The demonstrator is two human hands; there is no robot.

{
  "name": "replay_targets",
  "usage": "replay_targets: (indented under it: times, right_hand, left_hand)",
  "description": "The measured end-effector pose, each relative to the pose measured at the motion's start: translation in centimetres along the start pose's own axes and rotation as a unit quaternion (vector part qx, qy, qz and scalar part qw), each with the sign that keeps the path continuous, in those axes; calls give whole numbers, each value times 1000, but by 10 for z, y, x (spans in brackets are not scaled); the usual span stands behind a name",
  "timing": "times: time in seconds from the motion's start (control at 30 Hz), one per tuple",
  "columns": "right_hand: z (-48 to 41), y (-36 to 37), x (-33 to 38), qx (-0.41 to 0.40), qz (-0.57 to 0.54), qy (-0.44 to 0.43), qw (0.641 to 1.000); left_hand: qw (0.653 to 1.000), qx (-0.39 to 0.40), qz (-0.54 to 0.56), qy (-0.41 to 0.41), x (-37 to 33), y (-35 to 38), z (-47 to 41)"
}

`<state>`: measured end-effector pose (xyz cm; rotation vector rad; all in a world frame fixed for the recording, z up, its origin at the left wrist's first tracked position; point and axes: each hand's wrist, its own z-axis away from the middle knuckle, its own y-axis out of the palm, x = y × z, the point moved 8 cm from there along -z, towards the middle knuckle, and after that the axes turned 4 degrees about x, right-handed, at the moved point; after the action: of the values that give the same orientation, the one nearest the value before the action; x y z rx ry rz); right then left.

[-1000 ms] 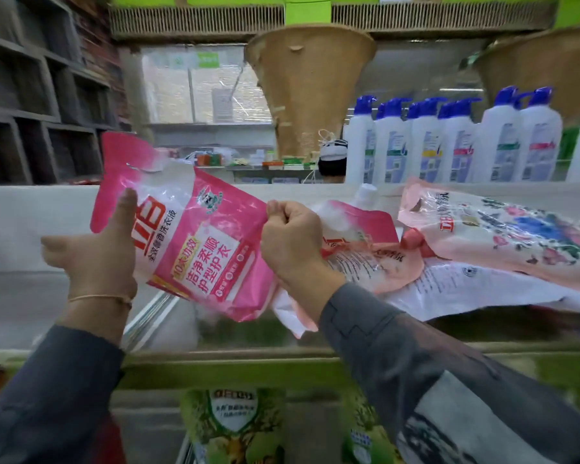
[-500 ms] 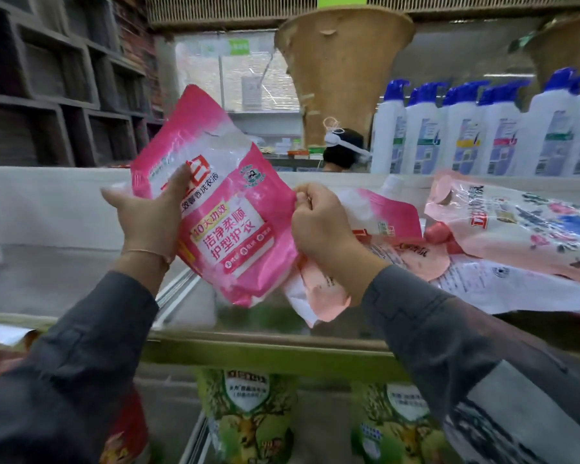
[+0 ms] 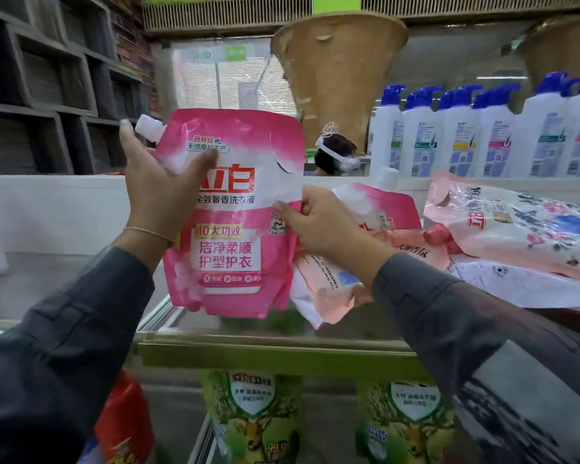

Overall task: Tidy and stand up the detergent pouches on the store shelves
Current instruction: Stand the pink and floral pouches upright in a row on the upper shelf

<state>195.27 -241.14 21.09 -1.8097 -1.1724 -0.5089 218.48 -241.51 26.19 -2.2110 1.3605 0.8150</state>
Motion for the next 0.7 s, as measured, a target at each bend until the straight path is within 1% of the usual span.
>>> replay_targets:
  times: [0.07,0.13,0.2,0.33,0.4,0.47,0.57,0.63,0.7]
  right_hand:
    - [-3,-3,-3,-3,-53,7,999]
    - [-5,-5,-7,-4,-92,19,996]
    - [-5,-7,-9,-20,-116,20,993]
    - [-4,-6,-15,-38,-128,30,991]
    - [-4,-5,-16,-42,-112,35,992]
    - [-3,-4,-14,-48,-81,27,995]
    - [-2,-5,-14,-53,-44,38,997]
    - [0,-4,-14,-40,-17,51,998]
    - [2,1,-14,-12,-13,60,998]
  left_hand:
    - [1000,14,24,-10,3,-4,0]
    - [997,43,59,-38,11,-5,3]
    - [991,76,84,-67,17,-3,10]
    - [985,127,90,-73,23,6,28]
    - [983,139,87,-78,26,9,33]
    - [984,134,82,-83,30,8,37]
    - [980,142,80,-110,41,8,48]
    - [978,142,90,-126,44,8,56]
    - [976,129,106,-138,43,7,60]
